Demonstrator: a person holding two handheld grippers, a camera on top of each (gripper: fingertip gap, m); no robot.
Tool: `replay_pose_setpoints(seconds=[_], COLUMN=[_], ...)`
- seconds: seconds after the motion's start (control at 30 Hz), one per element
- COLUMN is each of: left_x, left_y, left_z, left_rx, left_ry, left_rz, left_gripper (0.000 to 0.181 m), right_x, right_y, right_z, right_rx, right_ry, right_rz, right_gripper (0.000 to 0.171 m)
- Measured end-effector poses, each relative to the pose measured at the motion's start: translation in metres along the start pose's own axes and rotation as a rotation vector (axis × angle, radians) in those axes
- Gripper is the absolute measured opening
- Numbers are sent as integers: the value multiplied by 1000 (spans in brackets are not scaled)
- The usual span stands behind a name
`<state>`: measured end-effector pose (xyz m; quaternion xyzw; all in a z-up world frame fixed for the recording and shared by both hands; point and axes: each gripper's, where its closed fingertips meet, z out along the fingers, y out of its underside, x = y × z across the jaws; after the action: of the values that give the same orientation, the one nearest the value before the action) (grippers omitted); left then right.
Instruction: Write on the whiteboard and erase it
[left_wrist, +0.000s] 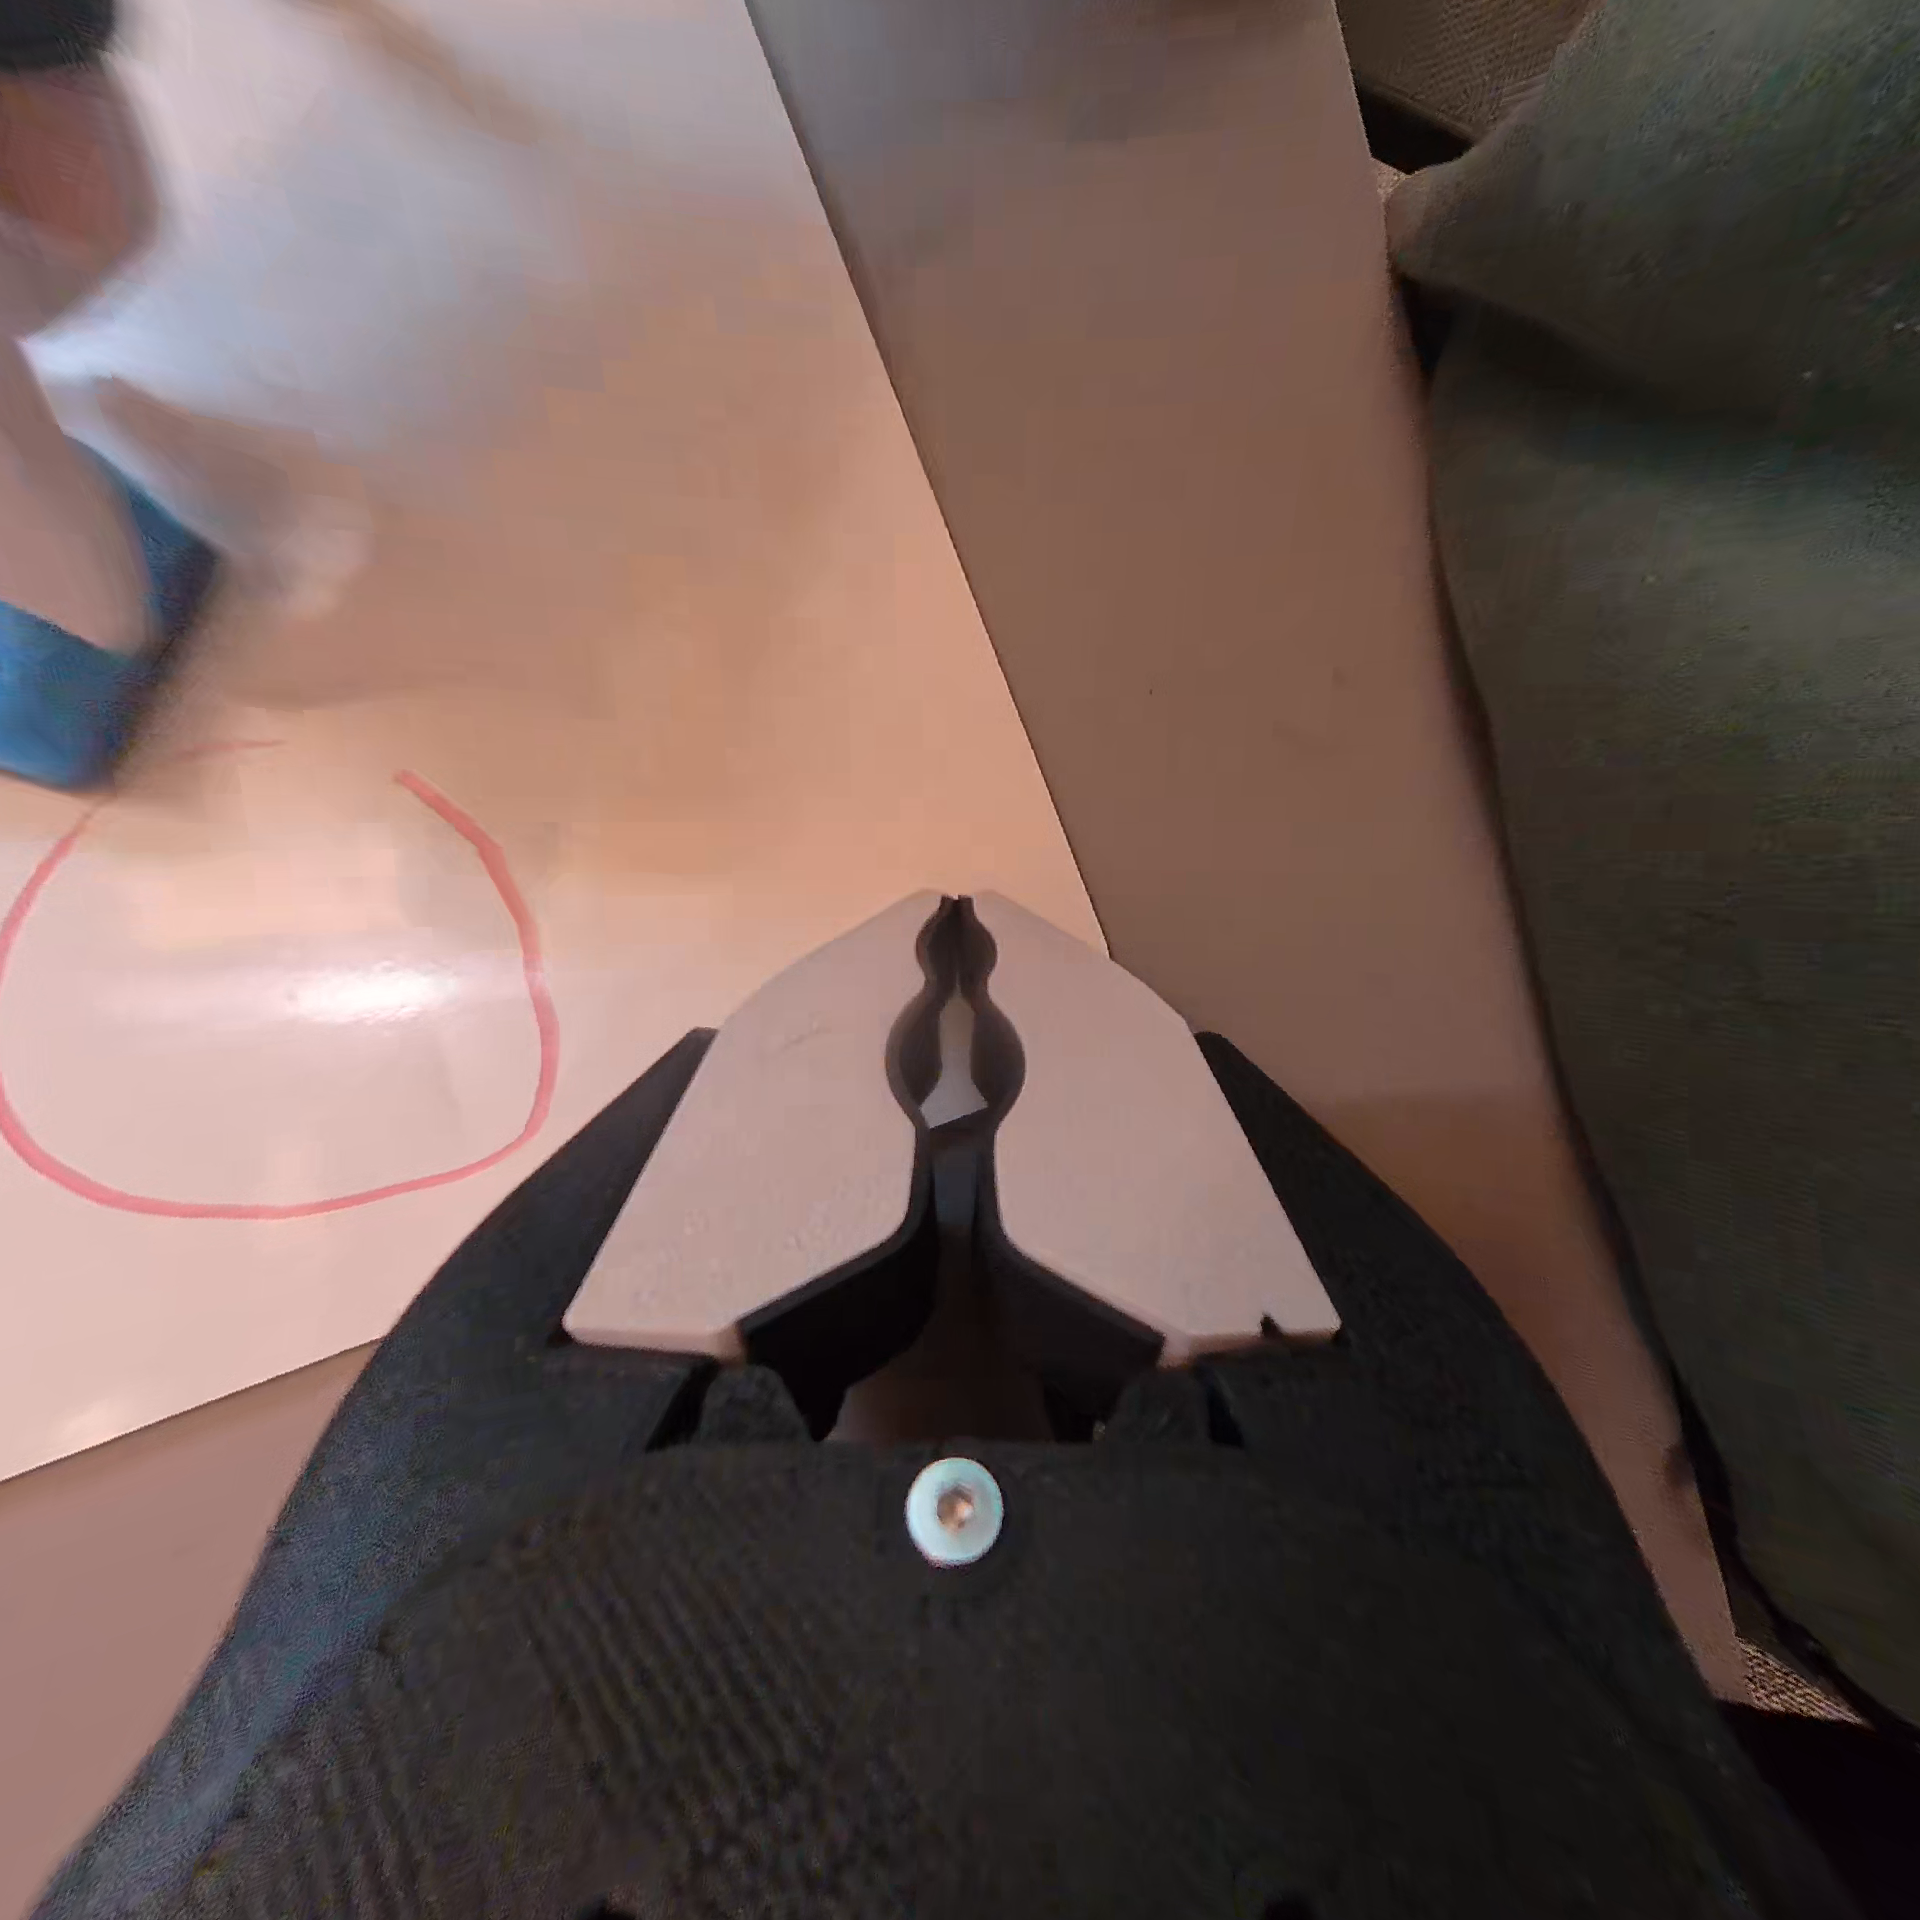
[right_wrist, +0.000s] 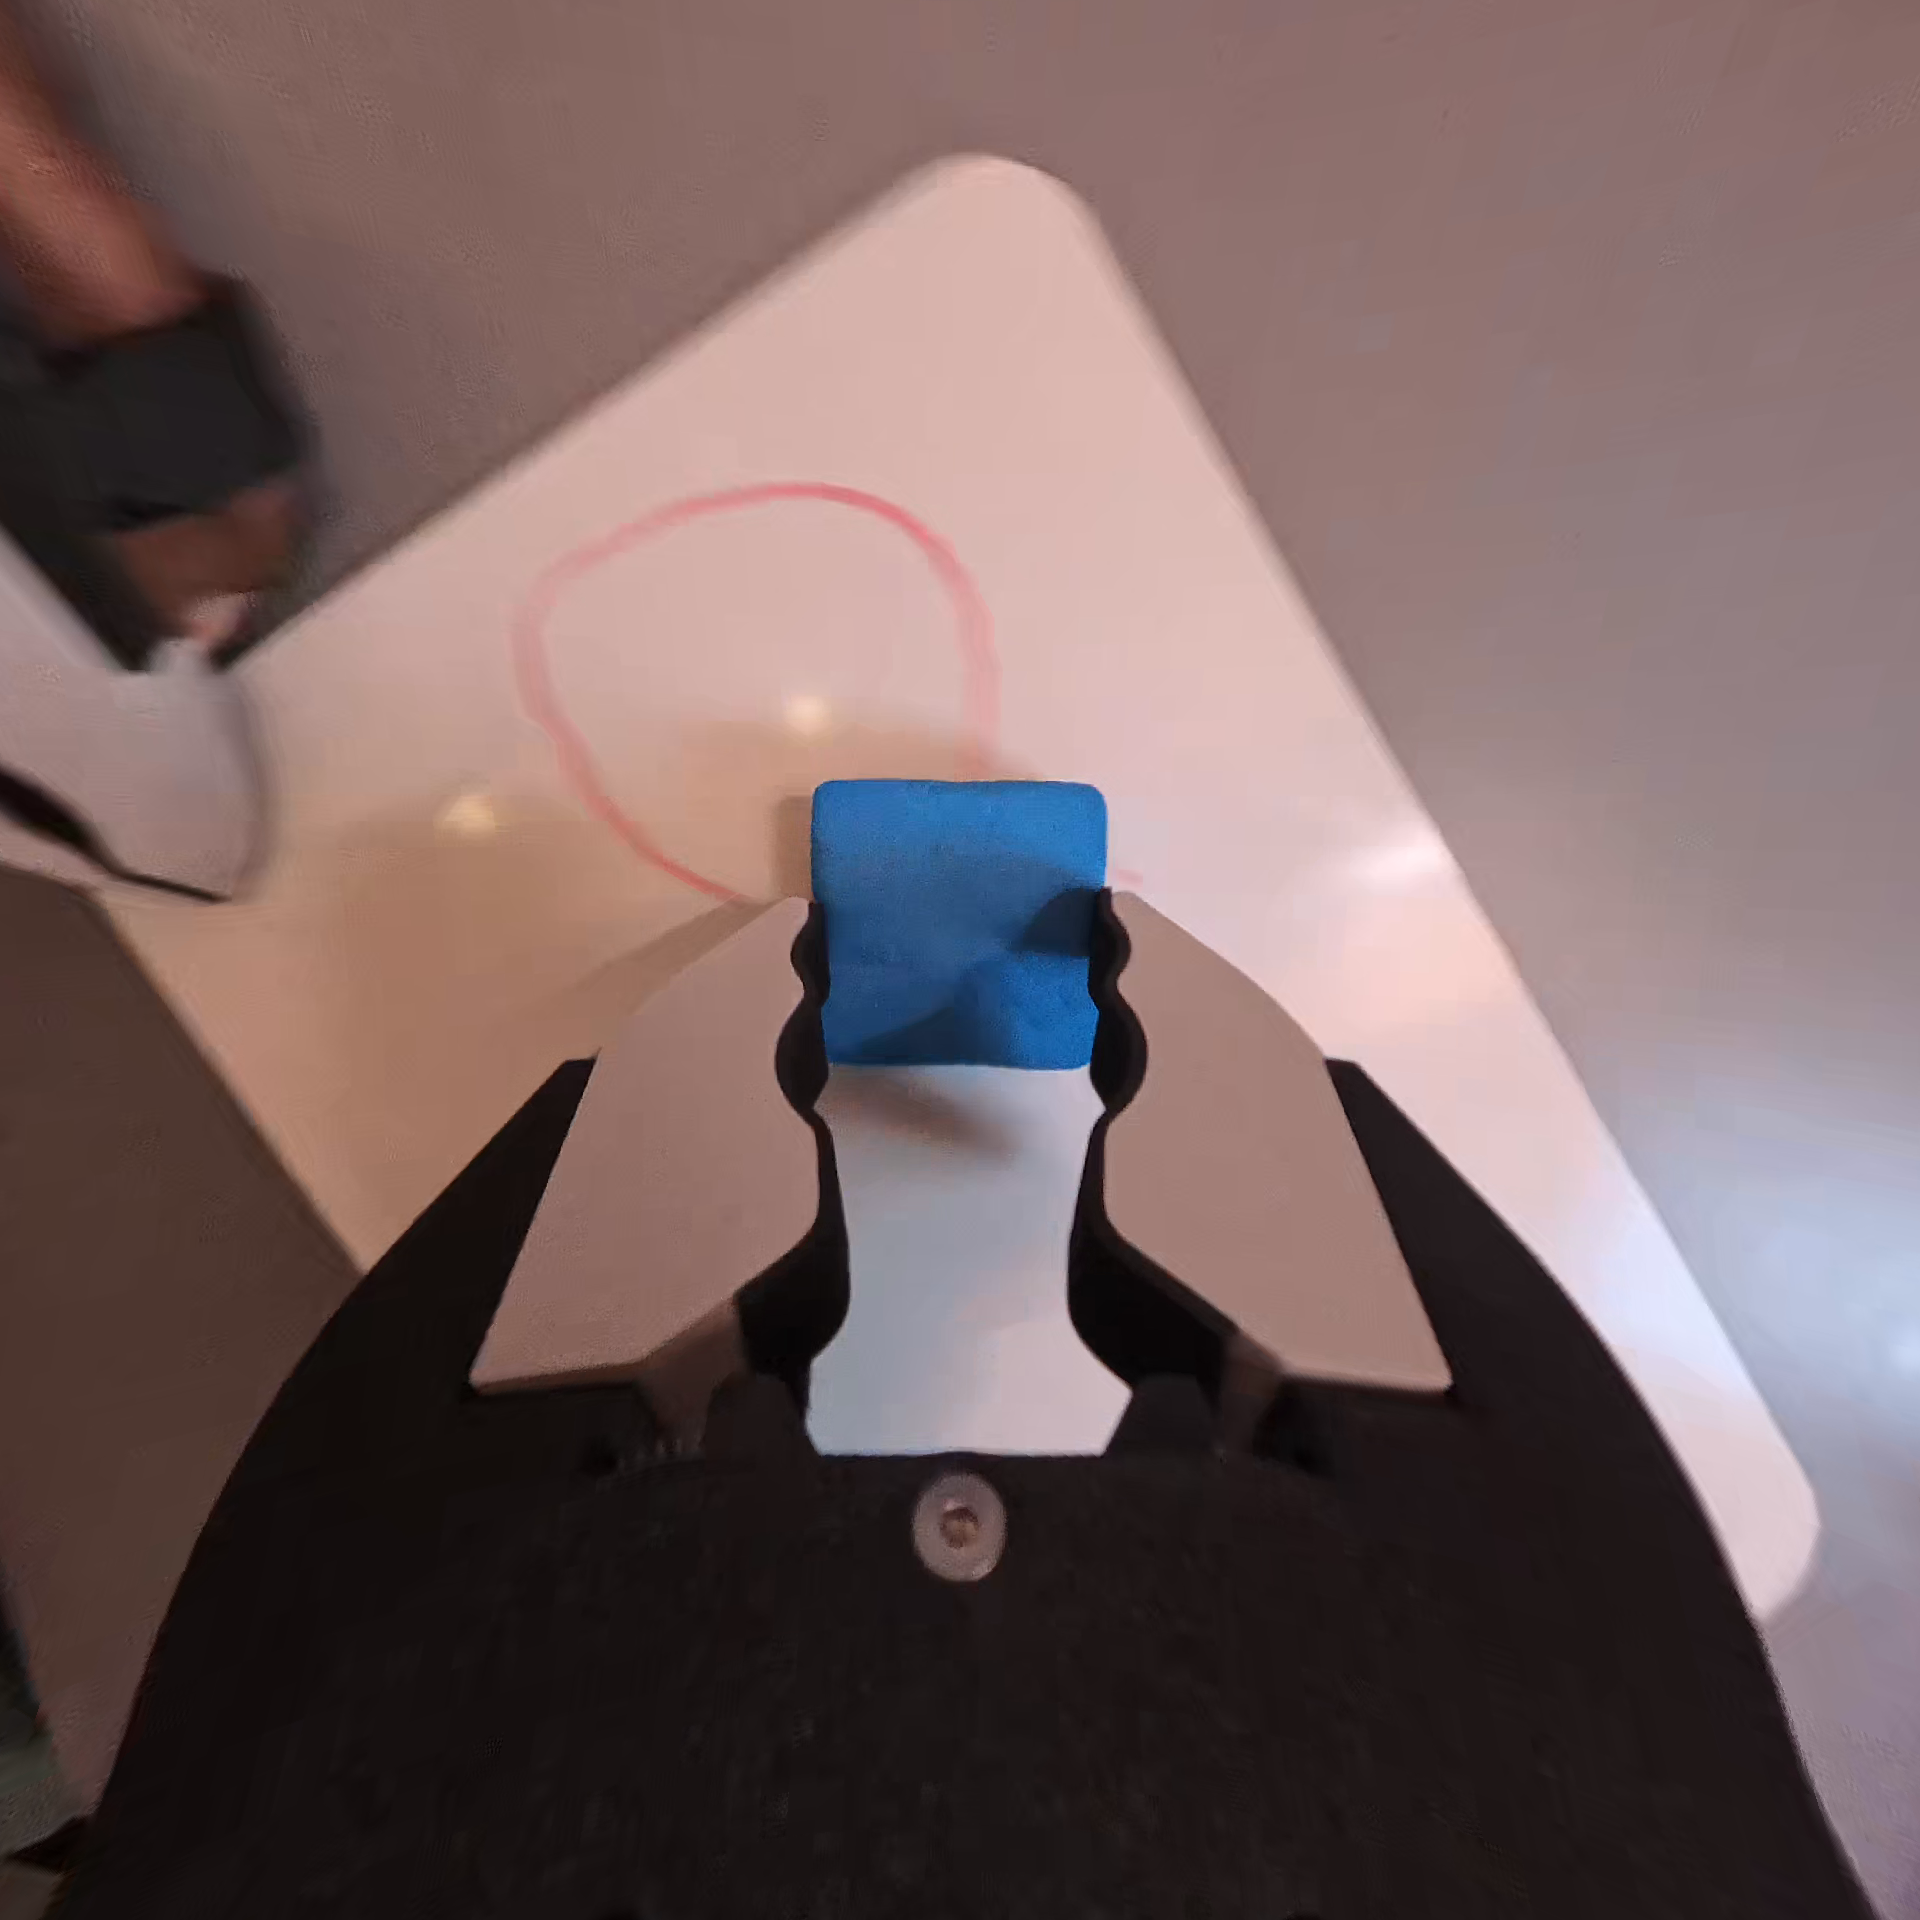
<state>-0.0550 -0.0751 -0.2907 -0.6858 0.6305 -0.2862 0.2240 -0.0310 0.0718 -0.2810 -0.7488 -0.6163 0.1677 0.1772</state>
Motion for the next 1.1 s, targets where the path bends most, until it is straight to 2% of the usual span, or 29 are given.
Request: replay_pose_setpoints(seconds=[0.07, 0.1, 0.2, 0.23, 0.27, 0.4, 0.43, 0.5, 0.6, 0.67, 0.73, 0.83, 0.9, 0.93, 1.03, 1.1], left_x=[0, 0, 0, 0, 0, 0, 1, 1, 0, 1, 1, 1, 1, 1, 1, 2], left_y=[0, 0, 0, 0, 0, 0, 0, 0, 0, 1, 0, 0, 0, 1, 1, 1], left_z=[0, 0, 0, 0, 0, 0, 0, 0, 0, 0, 0, 1, 1, 1, 1, 0], left_rx=[-1, -2, -6, -5, -5, -3, -5, -6, -8, -11, -9, -10, -11, -11, -10, -9], left_ry=[4, 1, -13, -14, -11, 0, -2, -10, -18, -20, -17, -15, -16, -16, -17, -16], left_rz=[-2, -1, 7, 6, 5, -2, 2, 6, 8, 10, 6, 5, 4, 4, 5, 5], left_gripper=[0, 0, 0, 0, 0, 0, 0, 0, 0, 0, 0, 0, 0, 0, 0, 0], right_x=[-21, -8, 69, 74, 64, -35, -39, 4, 103, 105, 62, -32, -61, -56, 9, 11], right_y=[-11, -13, 7, 13, 14, -5, -3, 18, 89, 108, 88, 41, 25, 22, 22, 18], right_z=[7, 7, -6, -9, -10, 4, 3, -10, -51, -61, -49, -21, -11, -10, -12, -10], right_rx=[2, 20, 69, 61, 40, 27, 33, 65, 75, 58, 56, 78, 71, 73, 102, 68], right_ry=[-17, -12, 93, 104, 101, -24, -27, 33, 219, 245, 187, 41, -2, -11, 81, 81], right_rz=[-72, -29, 198, 214, 181, -53, -69, 81, 410, 452, 349, 114, 2, 6, 150, 123], right_gripper=[49, 49, 49, 49, 49, 49, 49, 49, 49, 49, 49, 49, 49, 49, 49, 49])
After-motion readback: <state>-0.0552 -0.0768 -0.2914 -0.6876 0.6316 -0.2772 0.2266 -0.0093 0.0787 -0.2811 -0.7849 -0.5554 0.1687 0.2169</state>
